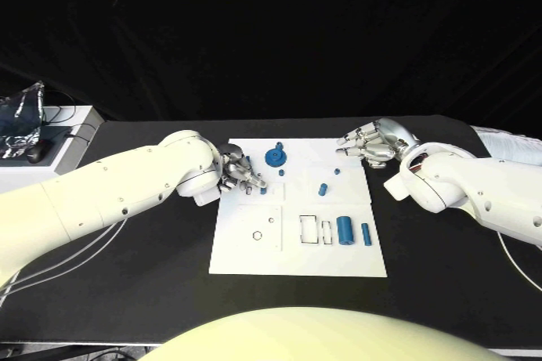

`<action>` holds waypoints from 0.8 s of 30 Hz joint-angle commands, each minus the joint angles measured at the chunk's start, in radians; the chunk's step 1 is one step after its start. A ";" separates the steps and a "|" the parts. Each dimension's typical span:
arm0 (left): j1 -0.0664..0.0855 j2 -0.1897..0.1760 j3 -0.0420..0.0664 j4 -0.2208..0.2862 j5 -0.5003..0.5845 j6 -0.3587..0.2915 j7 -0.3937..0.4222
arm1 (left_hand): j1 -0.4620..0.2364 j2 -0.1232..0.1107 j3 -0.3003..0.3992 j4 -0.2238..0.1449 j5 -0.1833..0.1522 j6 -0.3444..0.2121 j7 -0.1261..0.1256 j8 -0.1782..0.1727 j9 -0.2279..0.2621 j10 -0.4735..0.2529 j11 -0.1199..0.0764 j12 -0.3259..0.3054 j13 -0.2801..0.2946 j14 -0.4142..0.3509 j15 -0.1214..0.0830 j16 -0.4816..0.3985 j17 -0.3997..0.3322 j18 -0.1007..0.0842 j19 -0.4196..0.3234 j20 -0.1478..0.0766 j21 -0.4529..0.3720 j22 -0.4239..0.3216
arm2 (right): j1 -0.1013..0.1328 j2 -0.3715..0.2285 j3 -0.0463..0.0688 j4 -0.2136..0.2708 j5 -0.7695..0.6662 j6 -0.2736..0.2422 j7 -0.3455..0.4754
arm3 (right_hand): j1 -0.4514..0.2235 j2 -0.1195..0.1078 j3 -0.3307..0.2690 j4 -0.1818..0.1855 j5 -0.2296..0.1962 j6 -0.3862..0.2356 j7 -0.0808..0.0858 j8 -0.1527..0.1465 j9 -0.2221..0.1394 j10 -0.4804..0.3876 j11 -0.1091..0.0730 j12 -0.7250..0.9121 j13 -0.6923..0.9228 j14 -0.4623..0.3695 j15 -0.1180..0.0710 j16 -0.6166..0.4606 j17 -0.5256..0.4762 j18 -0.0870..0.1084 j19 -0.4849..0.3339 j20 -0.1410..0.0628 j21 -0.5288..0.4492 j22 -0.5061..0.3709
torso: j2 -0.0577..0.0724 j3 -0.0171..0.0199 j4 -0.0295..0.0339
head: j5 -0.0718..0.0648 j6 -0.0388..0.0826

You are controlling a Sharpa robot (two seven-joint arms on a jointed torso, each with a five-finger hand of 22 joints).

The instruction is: Assemble the parts on the task board

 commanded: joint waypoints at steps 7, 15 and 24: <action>0.000 0.003 -0.002 0.000 -0.026 0.048 -0.006 | 0.044 -0.003 0.006 -0.057 -0.004 -0.002 -0.001 0.008 -0.019 -0.006 -0.007 0.019 0.008 0.006 -0.002 0.011 0.001 -0.010 0.004 0.007 0.009 0.108 | -0.001 0.001 0.000 0.001 -0.006 0.007 0.010 | 0.003 0.006 -0.001 -0.005 0.005 0.005 0.004 -0.005 -0.002 0.001 -0.007 -0.002 0.001 -0.001 -0.005 -0.004 0.002 0.000 0.077 -0.008 -0.003 0.154 | 0.000 -0.0005 0.0006 | -0.002 0.000; 0.000 0.002 -0.003 -0.002 -0.027 0.058 -0.010 | 0.045 0.003 -0.002 -0.074 -0.003 -0.003 0.000 0.013 -0.031 -0.009 -0.006 0.024 0.009 0.005 -0.001 0.014 0.000 -0.009 0.003 0.010 0.011 0.109 | -0.001 0.001 0.000 0.001 -0.006 0.007 0.010 | 0.003 0.006 -0.001 -0.005 0.005 0.005 0.004 -0.005 -0.002 0.001 -0.007 -0.002 0.001 -0.001 -0.005 -0.004 0.002 0.000 0.077 -0.008 -0.003 0.154 | 0.000 -0.0003 0.0007 | -0.005 0.000; 0.000 -0.001 -0.004 -0.005 -0.028 0.075 -0.011 | 0.057 0.007 -0.001 -0.087 -0.004 -0.004 -0.001 0.016 -0.038 -0.009 -0.006 0.025 0.009 0.005 -0.001 0.017 0.000 -0.008 0.003 0.012 0.011 0.109 | -0.001 0.001 0.000 0.001 -0.006 0.006 0.010 | 0.003 0.006 -0.001 -0.005 0.005 0.005 0.004 -0.005 -0.002 0.001 -0.007 -0.002 0.001 -0.001 -0.005 -0.004 0.002 0.000 0.077 -0.008 -0.003 0.154 | -0.001 -0.0002 0.0000 | -0.004 0.000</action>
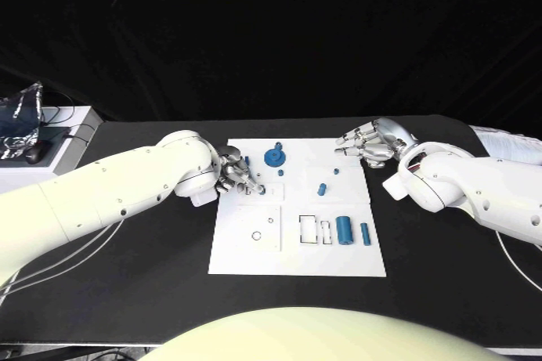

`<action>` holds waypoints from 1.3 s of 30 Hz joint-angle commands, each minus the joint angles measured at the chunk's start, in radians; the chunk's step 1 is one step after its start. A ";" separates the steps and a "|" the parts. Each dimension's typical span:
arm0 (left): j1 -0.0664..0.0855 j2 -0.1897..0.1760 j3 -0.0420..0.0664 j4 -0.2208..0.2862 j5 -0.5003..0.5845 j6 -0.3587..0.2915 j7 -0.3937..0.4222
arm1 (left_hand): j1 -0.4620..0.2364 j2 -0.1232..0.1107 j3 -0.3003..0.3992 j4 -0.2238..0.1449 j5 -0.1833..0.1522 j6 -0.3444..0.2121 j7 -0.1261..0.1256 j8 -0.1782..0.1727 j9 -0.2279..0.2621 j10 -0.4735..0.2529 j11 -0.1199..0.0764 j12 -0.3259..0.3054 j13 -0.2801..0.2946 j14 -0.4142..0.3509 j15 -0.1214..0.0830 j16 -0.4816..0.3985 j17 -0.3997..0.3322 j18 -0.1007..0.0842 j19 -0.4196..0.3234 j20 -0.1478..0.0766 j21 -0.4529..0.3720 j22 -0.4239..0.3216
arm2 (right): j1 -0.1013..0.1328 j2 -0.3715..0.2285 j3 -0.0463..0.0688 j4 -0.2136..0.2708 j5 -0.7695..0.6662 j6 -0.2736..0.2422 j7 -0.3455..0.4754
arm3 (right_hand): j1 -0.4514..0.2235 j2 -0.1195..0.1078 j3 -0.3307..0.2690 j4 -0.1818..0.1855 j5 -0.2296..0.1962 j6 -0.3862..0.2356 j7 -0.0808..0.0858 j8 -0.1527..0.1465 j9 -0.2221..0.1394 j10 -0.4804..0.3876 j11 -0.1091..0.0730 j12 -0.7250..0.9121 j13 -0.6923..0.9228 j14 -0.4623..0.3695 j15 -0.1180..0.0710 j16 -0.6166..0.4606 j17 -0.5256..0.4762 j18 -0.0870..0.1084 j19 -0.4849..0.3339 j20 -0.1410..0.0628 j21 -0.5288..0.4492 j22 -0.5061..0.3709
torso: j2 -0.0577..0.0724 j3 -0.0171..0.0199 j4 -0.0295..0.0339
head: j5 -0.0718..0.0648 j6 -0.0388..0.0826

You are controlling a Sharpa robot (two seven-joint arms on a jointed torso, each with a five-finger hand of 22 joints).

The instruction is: Assemble the parts on the task board

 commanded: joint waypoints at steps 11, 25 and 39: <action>-0.002 -0.003 -0.002 -0.002 0.010 0.021 0.005 | 0.007 0.006 -0.002 -0.010 -0.003 -0.004 0.000 0.007 -0.009 -0.007 -0.002 0.008 0.000 0.004 0.000 0.007 -0.002 -0.006 -0.002 0.010 0.002 0.109 | -0.001 0.000 0.000 0.002 -0.006 0.006 0.011 | 0.005 0.007 0.000 -0.009 0.007 0.006 0.004 -0.005 -0.002 0.000 -0.009 -0.001 0.002 -0.001 -0.005 -0.004 0.002 0.000 0.077 -0.008 -0.003 0.154 | 0.000 -0.0001 0.0005 | 0.001 0.000; -0.002 -0.006 -0.002 -0.001 0.068 0.004 0.023 | -0.018 -0.001 -0.036 0.027 -0.003 -0.013 0.001 0.024 -0.005 -0.009 -0.001 0.006 -0.002 0.003 0.000 0.002 -0.007 -0.006 -0.003 0.009 -0.003 0.107 | -0.001 0.002 0.000 0.001 -0.006 0.006 0.012 | 0.005 0.007 0.000 -0.009 0.007 0.006 0.004 -0.005 -0.002 0.000 -0.009 -0.001 0.002 -0.001 -0.005 -0.004 0.002 0.000 0.077 -0.008 -0.003 0.154 | 0.000 0.0006 -0.0002 | 0.001 0.000; -0.002 -0.029 0.000 0.006 0.139 0.016 0.031 | -0.017 -0.026 -0.043 0.051 -0.003 -0.015 0.002 0.033 -0.007 -0.009 0.000 0.006 -0.005 0.002 0.000 -0.001 -0.010 -0.006 -0.005 0.009 -0.008 0.105 | -0.001 0.000 0.000 0.002 -0.006 0.006 0.012 | 0.005 0.009 0.001 -0.012 0.008 0.006 0.005 -0.005 -0.002 0.000 -0.009 -0.002 0.002 -0.001 -0.005 -0.004 0.001 0.000 0.076 -0.008 -0.003 0.153 | 0.000 -0.0007 -0.0004 | -0.001 0.000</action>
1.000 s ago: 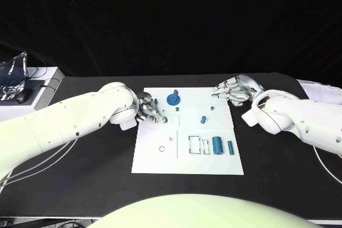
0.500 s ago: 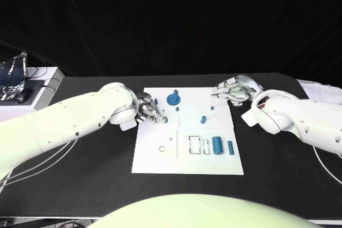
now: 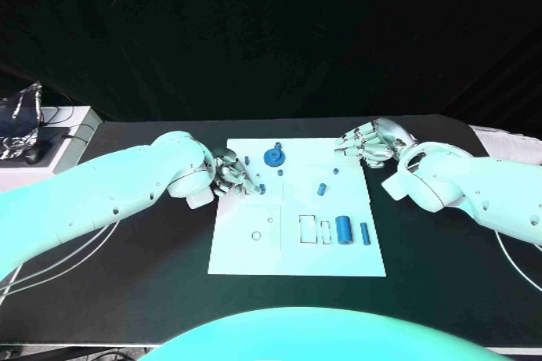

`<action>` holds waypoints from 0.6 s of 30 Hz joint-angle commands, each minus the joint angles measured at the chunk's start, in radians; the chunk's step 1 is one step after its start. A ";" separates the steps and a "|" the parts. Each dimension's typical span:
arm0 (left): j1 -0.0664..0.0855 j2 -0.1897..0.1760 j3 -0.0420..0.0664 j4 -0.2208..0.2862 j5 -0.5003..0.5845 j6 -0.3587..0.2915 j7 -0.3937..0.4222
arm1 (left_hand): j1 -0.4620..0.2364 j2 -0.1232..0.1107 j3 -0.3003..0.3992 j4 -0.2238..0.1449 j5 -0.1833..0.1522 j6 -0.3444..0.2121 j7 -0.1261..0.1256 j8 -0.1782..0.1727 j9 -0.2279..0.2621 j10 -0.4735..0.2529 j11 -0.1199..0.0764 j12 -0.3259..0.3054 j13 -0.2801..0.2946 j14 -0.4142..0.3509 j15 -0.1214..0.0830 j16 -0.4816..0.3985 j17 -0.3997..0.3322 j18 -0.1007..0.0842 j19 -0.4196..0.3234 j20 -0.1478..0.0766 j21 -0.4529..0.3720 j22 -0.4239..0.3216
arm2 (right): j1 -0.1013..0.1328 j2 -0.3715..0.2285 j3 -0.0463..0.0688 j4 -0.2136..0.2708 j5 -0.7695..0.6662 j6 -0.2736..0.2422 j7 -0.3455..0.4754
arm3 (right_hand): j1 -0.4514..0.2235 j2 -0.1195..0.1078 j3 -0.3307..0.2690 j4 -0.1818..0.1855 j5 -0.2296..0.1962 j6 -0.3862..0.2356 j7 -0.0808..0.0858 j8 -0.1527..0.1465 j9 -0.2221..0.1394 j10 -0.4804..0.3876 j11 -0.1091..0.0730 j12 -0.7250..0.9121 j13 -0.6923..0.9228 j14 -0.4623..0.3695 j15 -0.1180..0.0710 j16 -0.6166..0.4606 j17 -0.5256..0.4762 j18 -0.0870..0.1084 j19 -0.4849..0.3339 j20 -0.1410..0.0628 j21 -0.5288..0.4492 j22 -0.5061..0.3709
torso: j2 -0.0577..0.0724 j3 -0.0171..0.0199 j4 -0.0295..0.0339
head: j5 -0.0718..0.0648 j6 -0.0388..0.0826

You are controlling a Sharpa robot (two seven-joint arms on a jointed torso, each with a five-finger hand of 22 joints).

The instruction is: Assemble the parts on the task board

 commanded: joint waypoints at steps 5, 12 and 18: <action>-0.004 -0.011 0.008 0.010 0.046 0.006 0.024 | 0.004 -0.011 0.006 0.010 -0.002 -0.008 0.002 0.006 -0.002 -0.005 -0.004 0.002 -0.002 0.002 0.000 -0.005 0.000 -0.006 -0.001 0.005 -0.005 0.105 | -0.001 0.000 0.000 0.002 -0.006 0.005 0.012 | 0.005 0.009 0.001 -0.007 0.003 0.004 0.003 -0.005 -0.001 0.001 -0.007 -0.002 0.001 -0.001 -0.005 -0.004 0.001 0.000 0.076 -0.008 -0.003 0.154 | 0.000 -0.0004 0.0001 | 0.000 0.000; -0.009 -0.029 0.025 0.021 0.065 -0.016 0.038 | 0.006 -0.012 0.009 0.013 -0.002 -0.016 0.007 0.002 -0.006 -0.011 -0.001 -0.001 -0.004 -0.002 0.001 -0.013 -0.008 -0.004 -0.006 0.005 -0.019 0.101 | -0.001 -0.002 0.000 0.003 -0.006 0.004 0.013 | 0.005 0.009 0.001 -0.007 0.003 0.004 0.003 -0.005 -0.001 0.001 -0.007 -0.002 0.001 -0.001 -0.005 -0.004 0.001 0.000 0.076 -0.008 -0.003 0.154 | 0.000 0.0003 -0.0003 | -0.001 0.000; -0.010 -0.049 0.073 0.011 0.097 -0.045 0.055 | 0.010 0.018 0.025 0.023 -0.002 -0.087 0.061 -0.088 -0.072 -0.084 0.036 -0.082 -0.051 -0.059 0.022 -0.116 -0.103 0.013 -0.067 0.014 -0.173 0.048 | -0.001 -0.004 0.000 0.003 -0.006 0.002 0.013 | 0.005 0.009 0.001 -0.007 0.003 0.004 0.003 -0.005 -0.001 0.001 -0.007 -0.002 0.001 -0.001 -0.005 -0.004 0.001 0.000 0.076 -0.008 -0.003 0.154 | -0.001 0.0013 -0.0010 | 0.000 0.000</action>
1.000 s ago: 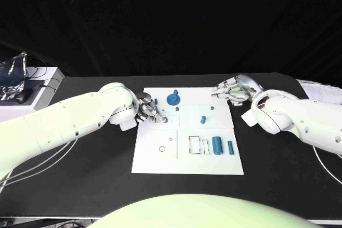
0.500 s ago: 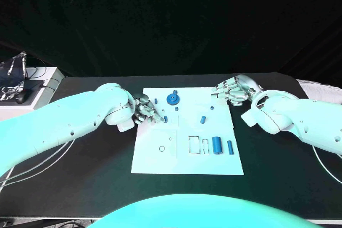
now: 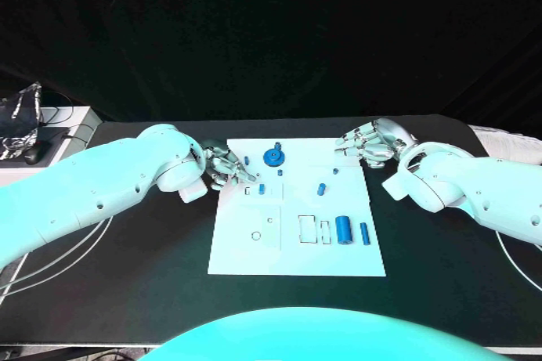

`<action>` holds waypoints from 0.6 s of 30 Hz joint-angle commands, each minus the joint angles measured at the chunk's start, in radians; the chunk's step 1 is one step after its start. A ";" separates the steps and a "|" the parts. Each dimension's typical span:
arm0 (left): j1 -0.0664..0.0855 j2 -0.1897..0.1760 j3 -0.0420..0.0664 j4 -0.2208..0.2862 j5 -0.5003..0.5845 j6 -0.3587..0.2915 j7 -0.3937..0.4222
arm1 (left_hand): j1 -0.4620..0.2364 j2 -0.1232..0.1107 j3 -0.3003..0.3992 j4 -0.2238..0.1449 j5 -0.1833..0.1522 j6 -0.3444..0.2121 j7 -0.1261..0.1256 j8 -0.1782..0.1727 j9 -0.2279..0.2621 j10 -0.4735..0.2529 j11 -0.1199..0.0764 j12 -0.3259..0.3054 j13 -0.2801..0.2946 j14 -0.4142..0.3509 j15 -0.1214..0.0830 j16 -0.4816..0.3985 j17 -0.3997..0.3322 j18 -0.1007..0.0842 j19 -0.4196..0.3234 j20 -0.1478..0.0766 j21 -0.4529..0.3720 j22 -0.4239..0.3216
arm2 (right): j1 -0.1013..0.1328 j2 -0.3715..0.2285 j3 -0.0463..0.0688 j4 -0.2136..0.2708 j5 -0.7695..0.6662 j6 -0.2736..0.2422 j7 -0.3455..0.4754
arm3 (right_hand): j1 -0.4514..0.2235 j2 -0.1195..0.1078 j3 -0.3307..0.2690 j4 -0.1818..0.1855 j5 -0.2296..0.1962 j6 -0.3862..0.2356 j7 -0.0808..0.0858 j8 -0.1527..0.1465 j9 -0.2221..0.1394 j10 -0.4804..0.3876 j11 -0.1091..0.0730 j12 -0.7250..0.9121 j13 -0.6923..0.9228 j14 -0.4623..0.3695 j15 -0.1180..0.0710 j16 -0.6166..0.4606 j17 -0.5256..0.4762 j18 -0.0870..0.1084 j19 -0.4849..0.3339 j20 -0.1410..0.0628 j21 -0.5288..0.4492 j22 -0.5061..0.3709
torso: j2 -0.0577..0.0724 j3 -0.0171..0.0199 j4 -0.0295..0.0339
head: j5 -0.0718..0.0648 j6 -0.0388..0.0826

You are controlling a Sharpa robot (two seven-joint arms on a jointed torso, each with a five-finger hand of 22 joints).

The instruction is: Assemble the parts on the task board

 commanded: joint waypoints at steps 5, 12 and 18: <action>0.011 -0.009 0.047 -0.034 0.044 -0.002 0.019 | -0.034 0.030 0.001 0.041 -0.002 -0.028 0.045 -0.098 -0.100 -0.009 0.033 -0.104 -0.082 -0.040 0.025 -0.083 -0.080 0.034 -0.036 0.030 -0.124 0.015 | -0.001 -0.001 0.000 -0.002 -0.005 0.002 0.013 | 0.005 0.009 0.001 -0.007 0.003 0.004 0.003 -0.005 -0.002 0.001 -0.007 -0.002 0.001 -0.001 -0.005 -0.004 0.001 0.000 0.076 -0.008 -0.003 0.154 | -0.001 0.0013 0.0000 | -0.001 0.000; 0.035 0.023 0.061 -0.097 -0.036 0.073 -0.024 | -0.109 0.019 -0.061 0.105 -0.002 -0.018 0.045 -0.111 -0.133 0.009 0.034 -0.080 -0.070 -0.026 0.027 -0.069 -0.072 0.038 -0.019 0.034 -0.111 0.015 | -0.001 0.000 0.000 -0.004 -0.004 0.002 0.013 | 0.003 0.011 0.001 -0.009 0.003 0.004 0.003 -0.005 -0.002 0.002 -0.007 -0.002 0.001 -0.001 -0.005 -0.006 -0.001 0.000 0.076 -0.008 -0.005 0.154 | 0.001 0.0000 0.0005 | -0.001 0.004; 0.049 0.067 0.063 -0.160 -0.123 0.076 -0.029 | -0.117 0.003 -0.155 0.151 -0.002 -0.020 0.046 -0.119 -0.161 -0.012 0.035 -0.040 -0.033 -0.014 0.027 -0.037 -0.042 0.036 -0.003 0.034 -0.074 0.030 | -0.001 0.002 0.000 -0.005 -0.004 0.003 0.013 | 0.003 0.011 0.001 -0.009 0.003 0.004 0.003 -0.005 -0.002 0.002 -0.007 -0.002 0.001 -0.001 -0.005 -0.006 -0.001 0.000 0.076 -0.008 -0.005 0.154 | 0.001 -0.0005 0.0004 | 0.001 0.017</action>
